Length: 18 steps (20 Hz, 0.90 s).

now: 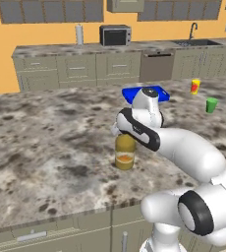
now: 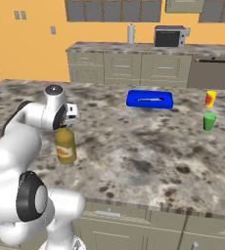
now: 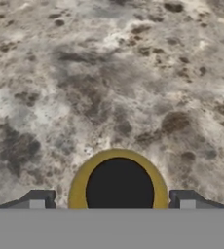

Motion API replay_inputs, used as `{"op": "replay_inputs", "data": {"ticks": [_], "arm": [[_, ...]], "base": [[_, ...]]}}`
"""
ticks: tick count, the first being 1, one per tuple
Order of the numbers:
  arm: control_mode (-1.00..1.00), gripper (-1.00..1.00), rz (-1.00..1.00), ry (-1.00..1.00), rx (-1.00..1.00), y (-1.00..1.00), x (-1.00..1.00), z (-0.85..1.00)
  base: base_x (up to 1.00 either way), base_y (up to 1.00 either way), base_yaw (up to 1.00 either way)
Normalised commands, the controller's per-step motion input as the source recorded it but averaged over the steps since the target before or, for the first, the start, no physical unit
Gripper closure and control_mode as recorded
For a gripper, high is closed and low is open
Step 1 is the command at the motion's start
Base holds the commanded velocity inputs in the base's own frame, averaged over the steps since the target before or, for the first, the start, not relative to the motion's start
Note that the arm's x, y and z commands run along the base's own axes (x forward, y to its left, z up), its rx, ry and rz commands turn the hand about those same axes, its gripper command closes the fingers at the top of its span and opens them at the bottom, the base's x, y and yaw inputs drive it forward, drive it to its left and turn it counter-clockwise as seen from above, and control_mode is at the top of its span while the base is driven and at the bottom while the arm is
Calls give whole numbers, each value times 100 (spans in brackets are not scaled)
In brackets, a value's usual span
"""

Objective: Place the drinks on the dining counter in a tight cluster.

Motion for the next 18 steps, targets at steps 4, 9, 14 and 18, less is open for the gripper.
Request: {"op": "replay_inputs", "data": {"ticks": [4,9,14,18], "arm": [[-100,-100,-7,-7,0,-5,-5,2],[-100,-100,-14,0,0,-12,-39,7],[-100,-100,-16,0,0,-6,-53,11],[-100,-100,-14,0,0,-2,-53,16]], "base": [[0,0,0],[0,0,0],[0,0,0],[0,0,0]]}}
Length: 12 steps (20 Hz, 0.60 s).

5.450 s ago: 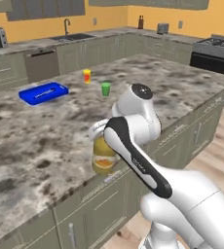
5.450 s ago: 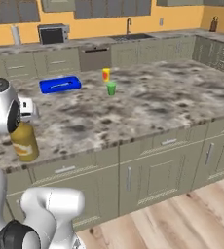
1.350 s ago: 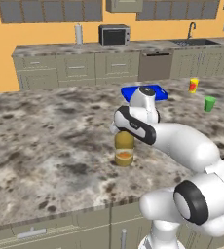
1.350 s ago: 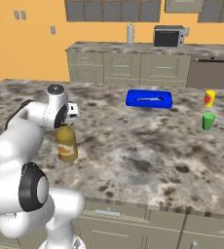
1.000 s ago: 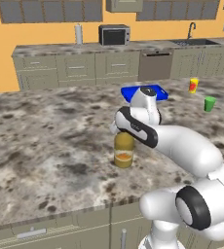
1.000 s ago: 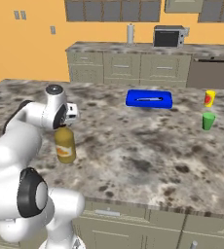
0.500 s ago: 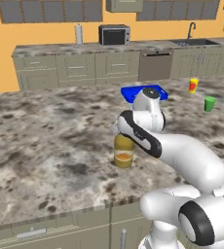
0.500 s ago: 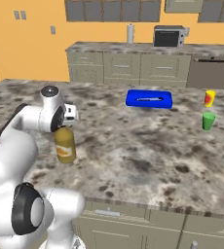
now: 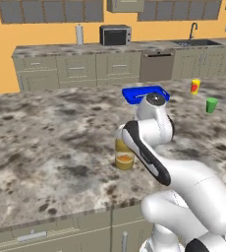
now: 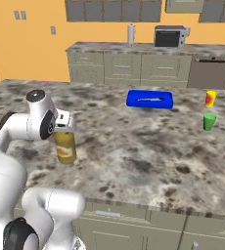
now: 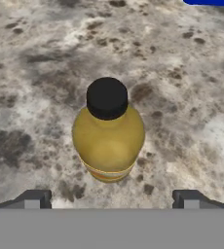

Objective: Place the drinks on the dining counter in a tight cluster.

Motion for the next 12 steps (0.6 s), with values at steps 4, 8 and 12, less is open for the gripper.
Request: {"op": "replay_inputs", "data": {"ticks": [4,8,12], "arm": [[-100,-100,-8,2,4,0,-50,18],[-100,-100,-3,2,4,0,-49,13],[-100,-100,0,0,0,-4,-52,5]], "base": [[0,0,0],[0,0,0],[0,0,0]]}}
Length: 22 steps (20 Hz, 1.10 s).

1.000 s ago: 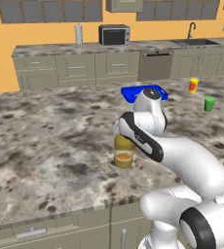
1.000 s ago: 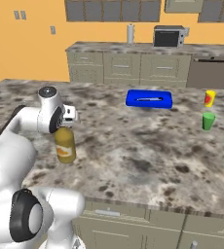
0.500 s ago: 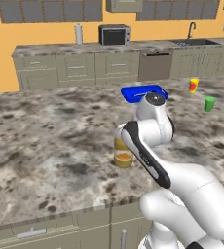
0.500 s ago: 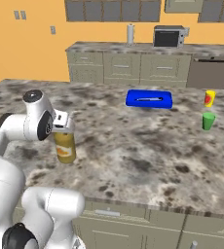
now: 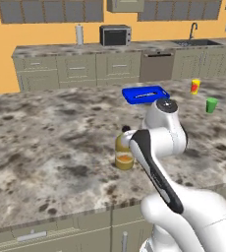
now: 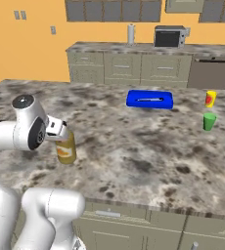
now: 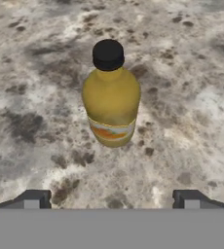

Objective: Place the drinks on the dining counter in a tight cluster.

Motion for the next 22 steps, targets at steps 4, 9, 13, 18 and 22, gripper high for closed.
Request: {"op": "replay_inputs", "data": {"ticks": [4,9,13,18,22], "arm": [[-100,-100,0,0,0,-5,-52,0],[100,-100,0,0,0,-1,-10,0],[100,-100,0,0,0,0,0,0],[100,-100,0,0,0,0,0,0],[100,-100,0,0,0,0,0,0]], "base": [[0,0,0],[-5,0,0],[-56,3,33],[-29,16,81],[-13,21,94]]}}
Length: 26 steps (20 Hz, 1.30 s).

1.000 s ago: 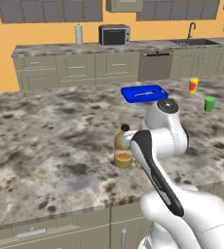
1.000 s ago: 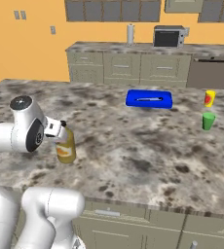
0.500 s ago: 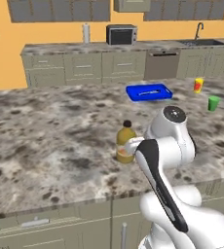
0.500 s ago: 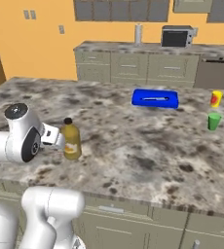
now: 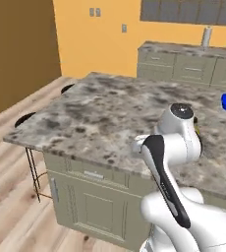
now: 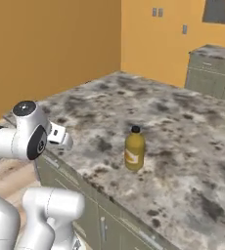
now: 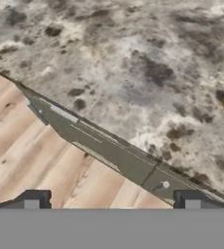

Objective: Place the drinks on the dining counter in a tight cluster.

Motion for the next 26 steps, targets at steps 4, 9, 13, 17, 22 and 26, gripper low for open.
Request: {"op": "replay_inputs", "data": {"ticks": [4,9,13,17,22,26], "arm": [[100,-100,0,0,0,0,0,0],[100,-100,0,0,0,0,0,0],[100,-100,0,0,0,0,0,0],[100,-100,0,0,0,0,0,0],[100,-100,0,0,0,0,0,0],[100,-100,0,0,0,0,0,0]], "base": [[-10,17,98],[-9,16,98],[-4,16,94],[0,12,90],[18,2,78],[52,0,53]]}}
